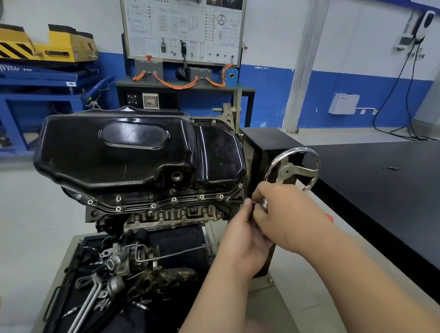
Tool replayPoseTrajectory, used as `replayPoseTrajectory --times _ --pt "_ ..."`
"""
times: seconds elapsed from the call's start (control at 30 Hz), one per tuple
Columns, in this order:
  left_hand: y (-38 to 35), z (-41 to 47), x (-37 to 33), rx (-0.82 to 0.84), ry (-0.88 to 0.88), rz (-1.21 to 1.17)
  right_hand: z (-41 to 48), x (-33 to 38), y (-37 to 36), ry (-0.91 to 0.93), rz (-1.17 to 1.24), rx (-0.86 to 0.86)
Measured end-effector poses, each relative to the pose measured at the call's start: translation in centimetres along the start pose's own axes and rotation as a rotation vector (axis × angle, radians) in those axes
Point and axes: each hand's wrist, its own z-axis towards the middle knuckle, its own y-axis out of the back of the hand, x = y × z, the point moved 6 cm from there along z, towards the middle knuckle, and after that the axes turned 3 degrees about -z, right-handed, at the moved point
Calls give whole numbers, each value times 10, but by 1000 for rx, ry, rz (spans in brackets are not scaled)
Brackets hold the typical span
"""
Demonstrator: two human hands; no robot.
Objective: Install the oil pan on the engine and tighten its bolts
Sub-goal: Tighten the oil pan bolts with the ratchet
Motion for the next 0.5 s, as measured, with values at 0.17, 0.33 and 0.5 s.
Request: replayPoseTrajectory --times 0.17,0.33,0.5 --pt "0 -6 -8 15 6 31 -2 7 -3 -3 35 -43" --pt "-1 -7 -5 19 9 27 -5 3 -3 -49 90 -54" --pt "2 -6 -8 -34 -3 16 0 2 -9 -51 90 3"
